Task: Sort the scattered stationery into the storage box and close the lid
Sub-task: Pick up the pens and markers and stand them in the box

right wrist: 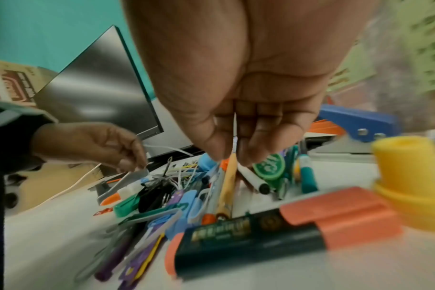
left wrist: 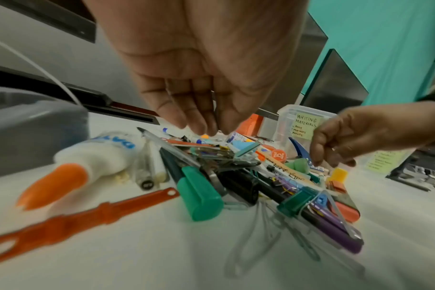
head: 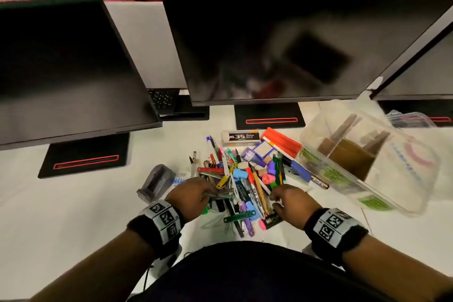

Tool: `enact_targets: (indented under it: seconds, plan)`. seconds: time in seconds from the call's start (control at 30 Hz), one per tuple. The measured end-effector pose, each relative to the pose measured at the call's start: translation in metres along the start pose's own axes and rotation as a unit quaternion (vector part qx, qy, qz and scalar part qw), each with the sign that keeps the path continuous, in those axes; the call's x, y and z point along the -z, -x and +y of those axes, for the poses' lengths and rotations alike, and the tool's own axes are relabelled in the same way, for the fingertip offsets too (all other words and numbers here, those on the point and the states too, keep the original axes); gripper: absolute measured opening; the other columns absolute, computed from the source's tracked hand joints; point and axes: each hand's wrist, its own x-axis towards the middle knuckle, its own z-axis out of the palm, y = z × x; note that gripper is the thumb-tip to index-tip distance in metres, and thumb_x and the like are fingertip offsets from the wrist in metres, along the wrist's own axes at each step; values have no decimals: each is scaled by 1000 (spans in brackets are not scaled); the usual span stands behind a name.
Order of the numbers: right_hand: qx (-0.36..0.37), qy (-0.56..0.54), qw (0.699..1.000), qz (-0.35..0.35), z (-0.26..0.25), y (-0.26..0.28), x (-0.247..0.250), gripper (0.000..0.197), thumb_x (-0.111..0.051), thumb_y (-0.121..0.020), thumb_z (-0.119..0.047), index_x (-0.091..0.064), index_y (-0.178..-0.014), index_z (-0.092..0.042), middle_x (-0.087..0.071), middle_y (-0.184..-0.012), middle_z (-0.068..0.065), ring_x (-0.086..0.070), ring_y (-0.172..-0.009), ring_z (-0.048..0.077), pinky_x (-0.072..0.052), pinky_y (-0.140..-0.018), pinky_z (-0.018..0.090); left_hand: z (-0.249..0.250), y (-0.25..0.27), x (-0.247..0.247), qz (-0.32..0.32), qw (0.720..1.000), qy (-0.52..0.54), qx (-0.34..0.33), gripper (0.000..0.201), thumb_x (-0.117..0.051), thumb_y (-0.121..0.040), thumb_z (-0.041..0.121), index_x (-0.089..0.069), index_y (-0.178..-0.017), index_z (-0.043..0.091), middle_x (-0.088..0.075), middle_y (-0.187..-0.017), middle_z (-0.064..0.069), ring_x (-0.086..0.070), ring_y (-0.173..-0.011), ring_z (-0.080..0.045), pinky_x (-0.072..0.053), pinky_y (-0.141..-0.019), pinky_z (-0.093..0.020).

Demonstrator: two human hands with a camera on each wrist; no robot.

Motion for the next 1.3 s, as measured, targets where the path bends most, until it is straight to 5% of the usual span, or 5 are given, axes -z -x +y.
enact_targets:
  seconds: [0.3,0.5,1.03,1.17,1.3]
  plan:
    - [17,156,980,-126,-13,-14,2,36,-59,-83,-23,-58,-118,-14,-59,-119,11,-57,-111,31,-50,-90,37,38,-51,-4,-40,983,-112,-140,32,-40,-96,20,-58,-122,20,-56,-126,-3,-49,-116,-21,-42,-97,-32]
    - [44,180,979,-79,18,0,-21,33,-53,-87,-21,-52,-120,-20,-53,-121,6,-49,-112,31,-47,-90,41,73,-82,-15,-88,926,-265,-253,44,-44,-92,11,-43,-136,18,-38,-145,-6,-36,-129,-26,-36,-106,-39]
    - [53,114,992,-3,49,-2,-22,37,-41,-94,-9,-47,-130,-11,-51,-130,15,-52,-113,33,-44,-93,41,88,-99,-27,-122,893,-365,-233,40,-42,-93,10,-41,-133,8,-24,-153,-14,-33,-133,-31,-28,-107,-45]
    - [-4,49,997,59,46,-6,-7,37,-43,-91,-10,-47,-128,-7,-50,-125,16,-60,-96,34,-49,-78,38,85,-100,-29,-117,898,-352,-235,39,-36,-95,10,-39,-134,9,-14,-157,-14,-33,-134,-33,-29,-106,-45]
    - [-78,-39,988,127,49,-15,2,37,-52,-85,-6,-56,-122,-4,-54,-124,17,-60,-103,36,-47,-91,36,84,-102,-28,-120,896,-356,-238,40,-34,-96,9,-36,-136,9,-23,-154,-14,-35,-132,-33,-31,-104,-45]
